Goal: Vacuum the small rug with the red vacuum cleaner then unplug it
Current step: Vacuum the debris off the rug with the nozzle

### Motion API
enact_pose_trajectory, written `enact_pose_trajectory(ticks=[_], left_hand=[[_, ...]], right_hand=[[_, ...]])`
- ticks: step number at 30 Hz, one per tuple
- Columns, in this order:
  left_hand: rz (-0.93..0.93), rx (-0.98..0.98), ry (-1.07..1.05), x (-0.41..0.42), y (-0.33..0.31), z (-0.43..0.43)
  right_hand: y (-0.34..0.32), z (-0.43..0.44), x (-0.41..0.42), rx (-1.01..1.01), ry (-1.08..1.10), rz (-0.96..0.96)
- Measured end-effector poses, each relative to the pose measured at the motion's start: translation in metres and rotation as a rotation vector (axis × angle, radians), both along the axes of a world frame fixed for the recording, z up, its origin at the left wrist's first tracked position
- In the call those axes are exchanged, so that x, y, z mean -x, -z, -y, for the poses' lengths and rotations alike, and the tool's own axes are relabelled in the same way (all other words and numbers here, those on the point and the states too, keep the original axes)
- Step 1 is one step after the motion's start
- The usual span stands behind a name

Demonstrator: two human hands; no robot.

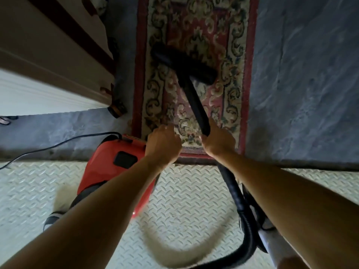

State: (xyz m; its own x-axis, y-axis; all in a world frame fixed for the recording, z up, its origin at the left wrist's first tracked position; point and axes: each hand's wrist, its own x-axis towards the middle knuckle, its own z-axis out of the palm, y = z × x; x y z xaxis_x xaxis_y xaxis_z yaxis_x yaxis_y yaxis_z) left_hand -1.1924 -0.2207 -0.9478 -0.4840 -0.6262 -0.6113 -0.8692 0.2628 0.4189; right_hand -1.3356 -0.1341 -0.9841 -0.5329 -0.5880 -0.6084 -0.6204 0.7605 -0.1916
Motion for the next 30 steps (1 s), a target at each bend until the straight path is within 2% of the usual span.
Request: enact_pose_trajectory(ticks=[4,8,14,17,20,23,26,30], left_hand=[[0.066,-0.012,-0.028,-0.009,0.001,-0.004],[0.081,-0.019,-0.010,-0.015,-0.012,-0.020],[0.073,-0.083,0.048,-0.007,-0.025,-0.056],[0.071,-0.097,0.085,0.002,-0.020,-0.066],[0.069,-0.093,0.113,0.014,-0.015,-0.068],[0.062,-0.073,0.111,0.025,-0.007,-0.064],[0.077,-0.091,0.098,0.040,-0.005,-0.063],[0.073,-0.082,0.036,0.053,-0.013,-0.068]], right_hand=[[0.004,-0.011,0.005,-0.024,-0.007,0.076],[-0.019,-0.078,-0.048,-0.068,0.053,0.229],[-0.054,-0.161,-0.099,-0.220,0.086,0.251],[-0.051,-0.162,-0.074,-0.265,0.107,0.231],[-0.037,-0.138,-0.029,-0.252,0.135,0.130],[-0.020,-0.104,0.022,-0.095,0.282,0.012],[-0.015,-0.092,0.061,-0.120,0.405,-0.037],[-0.031,-0.131,0.039,-0.139,0.340,0.032]])
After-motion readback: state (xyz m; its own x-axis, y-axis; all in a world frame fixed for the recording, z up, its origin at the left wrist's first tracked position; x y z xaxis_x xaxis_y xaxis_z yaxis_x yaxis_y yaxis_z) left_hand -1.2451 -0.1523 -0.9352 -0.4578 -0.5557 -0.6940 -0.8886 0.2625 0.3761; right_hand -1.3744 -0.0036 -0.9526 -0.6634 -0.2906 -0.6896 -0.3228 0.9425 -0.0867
